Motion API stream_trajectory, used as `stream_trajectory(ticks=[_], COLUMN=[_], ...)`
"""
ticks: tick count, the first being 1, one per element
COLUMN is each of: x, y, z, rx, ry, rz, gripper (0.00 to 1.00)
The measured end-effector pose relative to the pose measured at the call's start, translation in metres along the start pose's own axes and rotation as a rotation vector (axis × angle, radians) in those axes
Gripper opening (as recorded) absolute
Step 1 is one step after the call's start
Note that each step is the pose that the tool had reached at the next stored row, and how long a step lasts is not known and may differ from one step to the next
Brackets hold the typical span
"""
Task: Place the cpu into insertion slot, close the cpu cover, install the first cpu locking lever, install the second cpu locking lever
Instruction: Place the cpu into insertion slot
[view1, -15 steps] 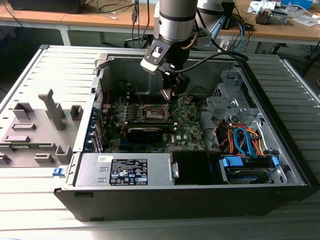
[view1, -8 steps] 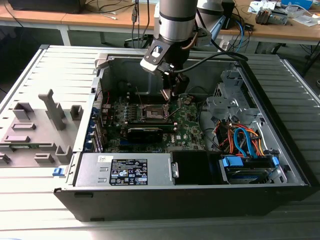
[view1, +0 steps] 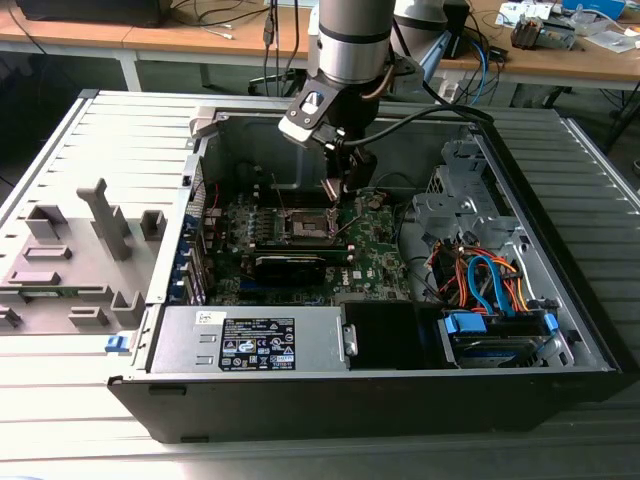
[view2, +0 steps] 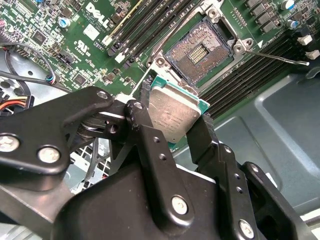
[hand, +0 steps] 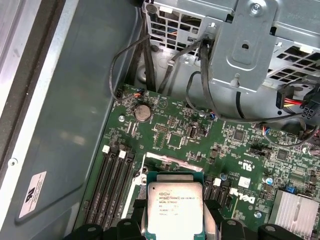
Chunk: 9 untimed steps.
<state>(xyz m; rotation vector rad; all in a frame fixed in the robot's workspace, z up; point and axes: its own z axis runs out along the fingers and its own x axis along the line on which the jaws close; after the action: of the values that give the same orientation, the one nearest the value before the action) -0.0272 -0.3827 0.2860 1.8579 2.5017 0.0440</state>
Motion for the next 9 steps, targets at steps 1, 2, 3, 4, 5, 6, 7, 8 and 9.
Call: stream_trajectory(ticks=[1, 2, 3, 4, 5, 6, 7, 8, 9], x=[0.0, 0.0, 0.0, 0.0, 0.0, 0.0, 0.0, 0.0, 0.0], y=[0.0, 0.0, 0.0, 0.0, 0.0, 0.0, 0.0, 0.0, 0.0], z=[0.0, 0.0, 0.0, 0.0, 0.0, 0.0001, 0.0001, 0.0001, 0.0001], rx=[0.0, 0.0, 0.0001, 0.0, 0.0001, 0.0, 0.0, 0.0, 0.0001], ry=[-0.0001, -0.0001, -0.0002, -0.0003, -0.0003, -0.0003, -0.0004, -0.0005, -0.0006], rz=[0.001, 0.002, 0.004, 0.005, 0.007, 0.008, 0.01, 0.012, 0.013], gripper=[0.54, 0.54, 0.54, 0.54, 0.54, 0.54, 0.54, 0.54, 0.54])
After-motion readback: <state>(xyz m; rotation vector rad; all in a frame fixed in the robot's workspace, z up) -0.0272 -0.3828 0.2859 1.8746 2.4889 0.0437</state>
